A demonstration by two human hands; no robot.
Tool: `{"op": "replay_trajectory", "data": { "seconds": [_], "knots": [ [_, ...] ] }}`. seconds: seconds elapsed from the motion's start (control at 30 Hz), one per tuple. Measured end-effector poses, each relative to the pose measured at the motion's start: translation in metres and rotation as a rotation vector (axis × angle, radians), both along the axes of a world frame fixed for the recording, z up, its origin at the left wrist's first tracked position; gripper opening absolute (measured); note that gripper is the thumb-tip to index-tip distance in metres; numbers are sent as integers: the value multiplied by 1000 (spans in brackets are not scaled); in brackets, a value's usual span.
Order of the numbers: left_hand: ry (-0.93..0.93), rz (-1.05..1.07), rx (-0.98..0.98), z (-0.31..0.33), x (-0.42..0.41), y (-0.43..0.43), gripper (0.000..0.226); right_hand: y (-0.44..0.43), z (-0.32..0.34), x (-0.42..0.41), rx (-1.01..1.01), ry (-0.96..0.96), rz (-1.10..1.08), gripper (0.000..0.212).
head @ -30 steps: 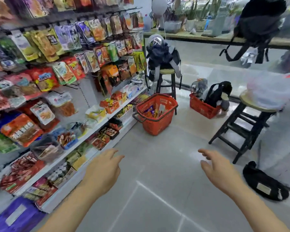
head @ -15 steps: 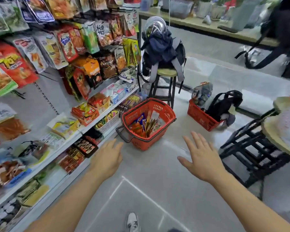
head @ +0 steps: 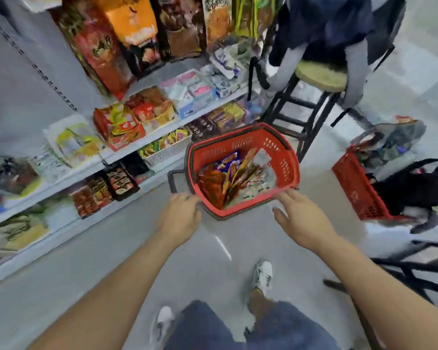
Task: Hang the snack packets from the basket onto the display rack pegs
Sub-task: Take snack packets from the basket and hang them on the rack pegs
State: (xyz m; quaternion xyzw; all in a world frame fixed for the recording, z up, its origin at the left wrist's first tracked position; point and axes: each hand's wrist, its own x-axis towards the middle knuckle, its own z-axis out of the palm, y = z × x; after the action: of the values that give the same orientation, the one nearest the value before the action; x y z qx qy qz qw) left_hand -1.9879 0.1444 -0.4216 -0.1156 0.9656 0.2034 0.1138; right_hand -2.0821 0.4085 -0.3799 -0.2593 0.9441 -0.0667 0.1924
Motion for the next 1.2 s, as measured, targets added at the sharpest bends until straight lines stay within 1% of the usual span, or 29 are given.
{"op": "replay_trajectory", "data": {
  "seconds": [0.1,0.17,0.23,0.3,0.33,0.4,0.47,0.6,0.67,0.8,0.87,0.97,1.07,1.2],
  "knots": [
    [-94,93,0,-59,-34,19,30,-2,-72,-49,-1,-66,124,48],
    [-144,148,18,-104,-55,27,31,-9,-124,-74,28,-133,167,55],
    [-180,279,39,-151,-75,32,32,-17,-181,-93,97,-192,222,61],
    [-226,429,44,-200,-91,34,45,-20,-236,-109,188,-225,275,67],
    [-262,470,25,-224,-97,34,53,-20,-263,-116,232,-245,297,70],
    [-307,497,-16,-264,-102,32,68,-19,-308,-129,316,-263,332,72],
    [-294,518,-54,-292,-103,29,79,-18,-336,-138,367,-225,373,70],
    [-227,506,-108,-310,-104,18,88,-23,-349,-137,337,-173,412,70],
    [-206,486,-111,-309,-102,5,85,-35,-346,-124,339,-211,394,71],
    [-184,368,-132,-307,-97,-34,80,-66,-343,-80,301,-284,312,70],
    [-188,316,-106,-309,-95,-57,79,-81,-345,-58,274,-303,265,67],
    [-155,259,0,-311,-100,-80,76,-100,-350,-28,238,-371,179,63],
    [-126,151,18,-312,-104,-99,75,-123,-352,-2,180,-405,81,63],
    [-110,21,21,-311,-92,-130,80,-168,-354,45,203,-381,30,64]
  ]
}}
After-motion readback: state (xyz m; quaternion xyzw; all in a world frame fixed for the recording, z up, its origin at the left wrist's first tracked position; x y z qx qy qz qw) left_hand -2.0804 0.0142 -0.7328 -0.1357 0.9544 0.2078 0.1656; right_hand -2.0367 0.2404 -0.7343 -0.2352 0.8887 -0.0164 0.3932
